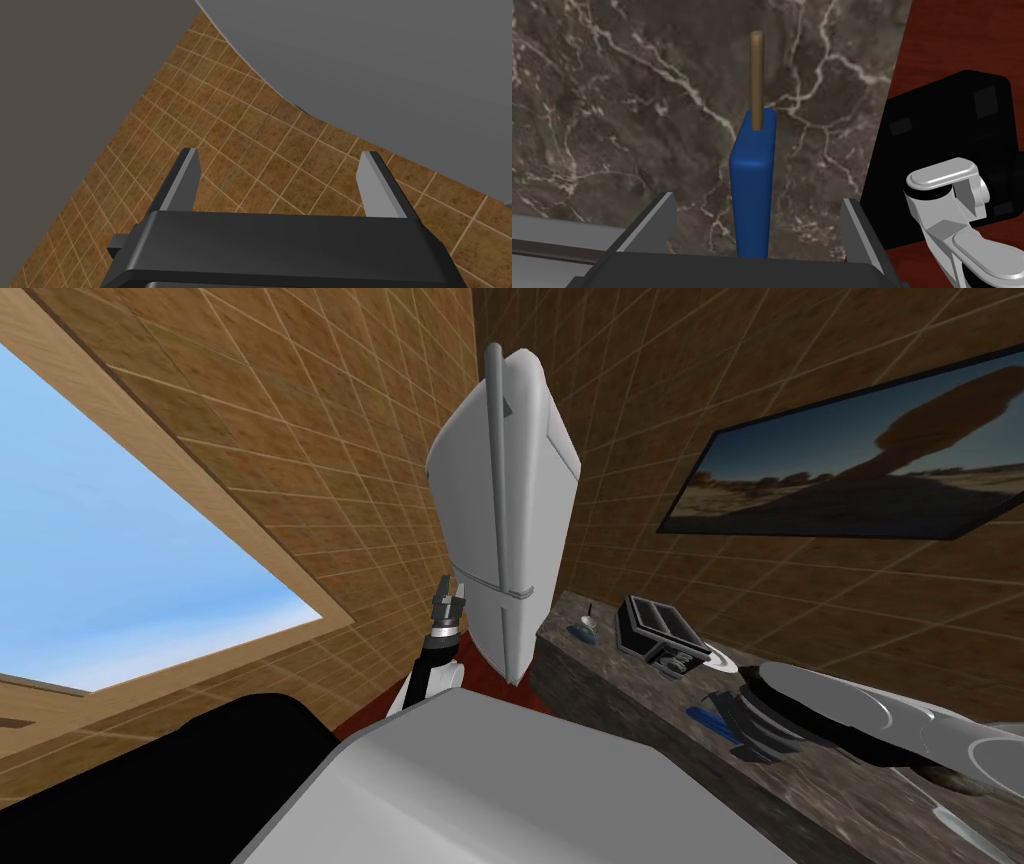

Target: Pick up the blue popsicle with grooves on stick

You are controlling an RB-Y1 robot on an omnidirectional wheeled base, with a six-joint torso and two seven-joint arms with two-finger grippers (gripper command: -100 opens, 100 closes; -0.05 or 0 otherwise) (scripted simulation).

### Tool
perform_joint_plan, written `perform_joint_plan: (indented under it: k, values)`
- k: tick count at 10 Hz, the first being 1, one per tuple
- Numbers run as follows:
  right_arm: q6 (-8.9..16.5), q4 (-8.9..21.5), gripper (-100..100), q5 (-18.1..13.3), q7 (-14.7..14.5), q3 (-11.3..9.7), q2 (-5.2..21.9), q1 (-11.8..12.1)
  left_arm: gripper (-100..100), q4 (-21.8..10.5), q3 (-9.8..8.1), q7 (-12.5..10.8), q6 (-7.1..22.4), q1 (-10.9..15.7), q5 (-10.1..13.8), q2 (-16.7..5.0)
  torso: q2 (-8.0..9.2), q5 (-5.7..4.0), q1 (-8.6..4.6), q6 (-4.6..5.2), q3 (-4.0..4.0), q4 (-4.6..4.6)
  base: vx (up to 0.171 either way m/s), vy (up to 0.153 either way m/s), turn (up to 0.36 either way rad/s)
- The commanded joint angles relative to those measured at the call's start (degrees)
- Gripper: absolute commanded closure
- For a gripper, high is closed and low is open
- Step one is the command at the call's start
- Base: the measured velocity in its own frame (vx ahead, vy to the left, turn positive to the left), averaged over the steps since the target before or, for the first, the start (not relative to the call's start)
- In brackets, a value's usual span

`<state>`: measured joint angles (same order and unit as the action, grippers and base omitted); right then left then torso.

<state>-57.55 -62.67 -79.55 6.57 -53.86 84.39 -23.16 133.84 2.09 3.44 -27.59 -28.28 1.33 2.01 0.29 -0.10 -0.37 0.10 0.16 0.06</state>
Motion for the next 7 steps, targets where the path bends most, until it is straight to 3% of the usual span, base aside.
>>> perform_joint_plan:
  k: [1,2,6,7]
  values:
    - [0.0,0.0,-100,0.0,0.0,0.0,0.0,0.0,0,0.0,0.00,0.0,0.0,0.0,0.0,0.0,0.00,0.00,0.00,0.00,0.00,0.00,-0.025,-0.017,0.002]
    - [0.1,-0.1,100,0.0,0.3,-0.1,0.0,0.0,0,0.0,0.00,0.0,0.0,0.0,0.0,0.0,-0.11,0.03,0.11,0.00,-0.06,-0.02,-0.005,-0.004,-0.001]
    - [0.1,-0.1,100,0.0,0.3,0.0,0.0,0.0,0,0.0,0.00,0.0,0.0,0.0,0.0,0.0,-0.24,0.05,0.22,-0.01,-0.14,-0.06,0.000,0.000,0.000]
    - [0.1,-0.1,0,0.0,0.3,0.0,0.0,0.0,0,0.0,0.00,0.0,0.0,0.0,0.0,0.0,-0.24,0.05,0.22,-0.01,-0.14,-0.06,0.000,0.000,0.000]
